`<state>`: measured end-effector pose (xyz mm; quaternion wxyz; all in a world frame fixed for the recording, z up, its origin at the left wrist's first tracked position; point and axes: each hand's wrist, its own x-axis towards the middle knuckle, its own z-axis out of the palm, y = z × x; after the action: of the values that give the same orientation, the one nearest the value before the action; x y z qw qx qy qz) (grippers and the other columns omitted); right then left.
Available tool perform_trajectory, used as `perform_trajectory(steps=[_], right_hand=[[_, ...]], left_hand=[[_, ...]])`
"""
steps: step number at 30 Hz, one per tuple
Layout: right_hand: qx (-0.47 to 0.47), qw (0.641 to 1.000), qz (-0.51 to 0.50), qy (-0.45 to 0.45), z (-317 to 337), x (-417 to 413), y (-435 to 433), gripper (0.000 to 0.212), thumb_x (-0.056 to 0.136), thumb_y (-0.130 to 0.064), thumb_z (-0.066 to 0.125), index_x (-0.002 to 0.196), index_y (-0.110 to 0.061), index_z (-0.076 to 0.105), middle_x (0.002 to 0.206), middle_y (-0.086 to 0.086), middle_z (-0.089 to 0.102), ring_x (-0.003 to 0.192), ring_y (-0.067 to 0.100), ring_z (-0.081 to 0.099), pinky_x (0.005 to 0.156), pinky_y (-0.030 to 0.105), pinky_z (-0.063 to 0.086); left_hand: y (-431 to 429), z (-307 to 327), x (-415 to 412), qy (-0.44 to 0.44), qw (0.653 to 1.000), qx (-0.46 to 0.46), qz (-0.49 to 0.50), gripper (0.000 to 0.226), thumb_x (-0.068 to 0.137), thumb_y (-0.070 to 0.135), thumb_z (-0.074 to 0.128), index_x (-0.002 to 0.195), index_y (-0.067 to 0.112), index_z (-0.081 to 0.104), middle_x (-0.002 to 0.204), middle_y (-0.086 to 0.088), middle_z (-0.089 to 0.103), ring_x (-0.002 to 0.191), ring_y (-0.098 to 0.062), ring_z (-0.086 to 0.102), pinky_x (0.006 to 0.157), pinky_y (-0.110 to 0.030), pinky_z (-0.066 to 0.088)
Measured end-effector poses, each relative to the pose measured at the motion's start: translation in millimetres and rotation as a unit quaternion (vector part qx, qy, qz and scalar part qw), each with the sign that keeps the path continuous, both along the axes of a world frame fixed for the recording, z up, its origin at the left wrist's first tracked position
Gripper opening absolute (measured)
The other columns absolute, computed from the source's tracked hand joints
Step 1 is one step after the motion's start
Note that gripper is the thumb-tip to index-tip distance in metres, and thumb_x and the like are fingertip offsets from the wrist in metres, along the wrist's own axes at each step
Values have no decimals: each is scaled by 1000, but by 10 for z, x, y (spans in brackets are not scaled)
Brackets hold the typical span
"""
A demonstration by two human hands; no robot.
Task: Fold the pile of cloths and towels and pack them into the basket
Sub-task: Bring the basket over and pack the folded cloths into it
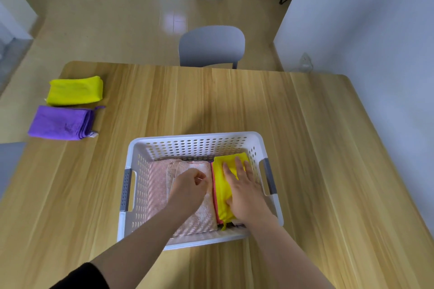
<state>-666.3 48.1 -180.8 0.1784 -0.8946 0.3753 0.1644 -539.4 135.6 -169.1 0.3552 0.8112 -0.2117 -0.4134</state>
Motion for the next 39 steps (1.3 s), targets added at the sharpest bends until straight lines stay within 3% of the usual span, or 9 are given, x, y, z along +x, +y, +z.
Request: perform_trajectory(steps=[6, 10, 15, 19, 22, 25, 28, 33, 39], right_hand=[[53, 994, 24, 93, -38, 115, -88, 85, 95, -11, 48, 149, -29, -14, 154, 6, -30, 143, 29, -22, 117, 48, 6], [57, 997, 9, 49, 69, 163, -57, 81, 98, -20, 48, 149, -33, -13, 156, 6, -25, 144, 31, -19, 117, 47, 11], [56, 997, 14, 54, 54, 82, 56, 74, 100, -23, 45, 150, -31, -9, 156, 7, -24, 144, 29, -20, 118, 43, 3], [72, 997, -18, -4, 297, 171, 66, 67, 100, -31, 45, 152, -30, 4, 160, 8, -3, 147, 28, -2, 116, 41, 18], [76, 992, -44, -90, 525, 252, 146, 59, 99, -33, 44, 151, -26, 18, 158, 2, 17, 145, 17, 17, 112, 32, 26], [82, 978, -55, -182, 725, 466, 313, 49, 98, -29, 46, 146, -24, 33, 148, -9, 36, 137, 7, 31, 109, 23, 28], [96, 960, -65, -253, 813, 802, 541, 41, 95, -24, 50, 136, -22, 48, 135, -9, 52, 126, 8, 47, 105, 28, 39], [110, 944, -65, -303, 814, 1535, 1037, 35, 93, -18, 51, 128, -21, 57, 122, -12, 60, 114, 1, 53, 100, 29, 44], [133, 953, -51, -267, 596, 2492, 1646, 33, 93, -20, 50, 125, -23, 58, 122, -11, 59, 113, 3, 54, 97, 32, 46]], left_hand=[[253, 192, 175, -16, 999, 0, 34, 9, 90, 17, 56, 83, 19, 61, 81, -2, 70, 77, -21, 68, 72, -44, 58], [353, 301, 203, -5, 999, -13, 45, 9, 89, 12, 56, 84, 16, 62, 79, -3, 71, 76, -25, 68, 73, -46, 58], [438, 453, 225, -4, 998, -33, 58, 11, 90, 10, 55, 84, 15, 63, 77, -2, 72, 73, -21, 69, 75, -43, 58], [566, 552, 278, 3, 996, -53, 70, 10, 90, 10, 55, 86, 14, 63, 76, -1, 73, 72, -19, 70, 75, -39, 58], [704, 593, 396, 8, 993, -75, 88, 10, 90, 8, 55, 86, 11, 64, 76, -2, 73, 72, -18, 70, 77, -40, 57], [898, 632, 625, 1, 989, -89, 114, 10, 90, 6, 55, 89, 10, 65, 77, -1, 74, 72, -17, 69, 75, -36, 57], [1134, 656, 934, 1, 984, -100, 150, 12, 90, 7, 55, 88, 12, 65, 77, -1, 73, 74, -20, 69, 75, -37, 56], [1676, 579, 1611, 0, 977, -90, 194, 13, 91, 7, 53, 90, 12, 65, 81, -1, 73, 78, -21, 68, 74, -34, 56], [2428, 352, 2438, 8, 979, -56, 198, 14, 91, 6, 52, 91, 13, 64, 81, 0, 72, 79, -18, 68, 72, -29, 55]])
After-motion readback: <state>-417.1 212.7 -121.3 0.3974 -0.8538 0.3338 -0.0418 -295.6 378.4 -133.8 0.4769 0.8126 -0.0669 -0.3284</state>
